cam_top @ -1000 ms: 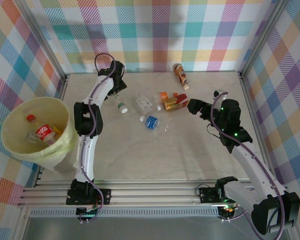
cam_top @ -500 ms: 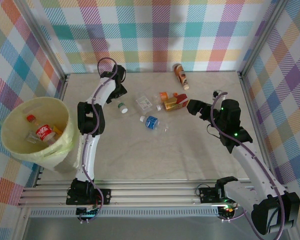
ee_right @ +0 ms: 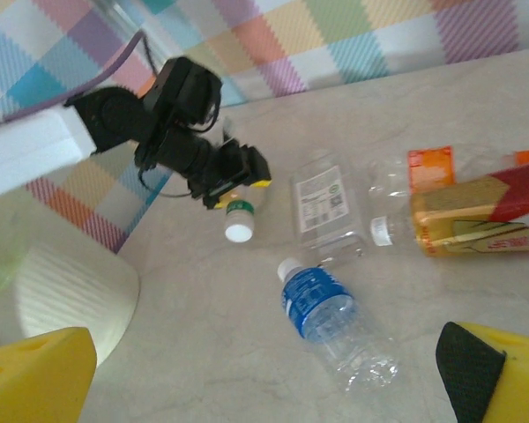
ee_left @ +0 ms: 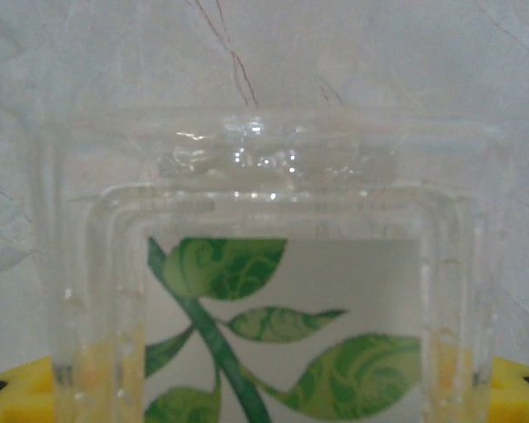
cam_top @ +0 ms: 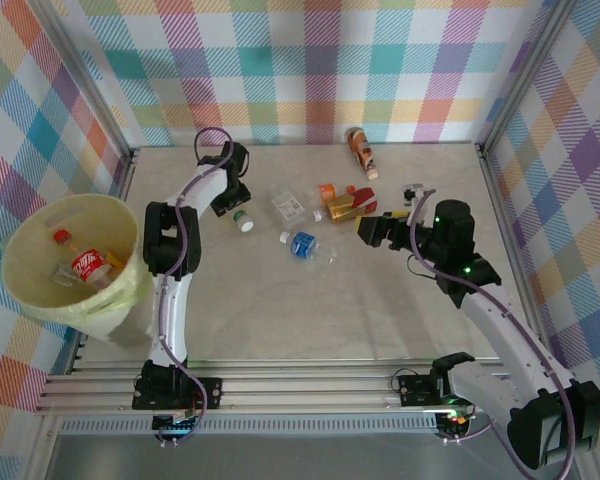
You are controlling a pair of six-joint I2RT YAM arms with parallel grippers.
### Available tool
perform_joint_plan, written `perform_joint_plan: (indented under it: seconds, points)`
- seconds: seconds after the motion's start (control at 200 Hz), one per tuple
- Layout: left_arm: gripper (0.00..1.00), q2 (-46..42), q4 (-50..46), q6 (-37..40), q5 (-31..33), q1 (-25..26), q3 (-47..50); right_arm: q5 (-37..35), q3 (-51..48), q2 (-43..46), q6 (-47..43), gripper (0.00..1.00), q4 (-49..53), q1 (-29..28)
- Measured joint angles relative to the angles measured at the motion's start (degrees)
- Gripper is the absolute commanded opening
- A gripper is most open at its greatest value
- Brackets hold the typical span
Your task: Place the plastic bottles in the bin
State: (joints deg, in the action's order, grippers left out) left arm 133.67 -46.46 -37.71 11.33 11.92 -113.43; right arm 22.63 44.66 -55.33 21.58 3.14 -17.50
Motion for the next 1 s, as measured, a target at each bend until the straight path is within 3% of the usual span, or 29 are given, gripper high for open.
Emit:
perform_joint_plan:
  seconds: [0.41, 1.0]
  points:
    - [0.44, -17.84, 3.69, 3.56, -0.07, 4.48, 8.83, 0.04, -0.13, -2.34, -3.23, 1.0, -1.9, -3.54]
    - [0.43, -47.17, 6.45, 4.42, -9.75, 5.25, 14.84, -0.33, -0.85, -4.07, -7.56, 0.99, -3.74, -5.4]
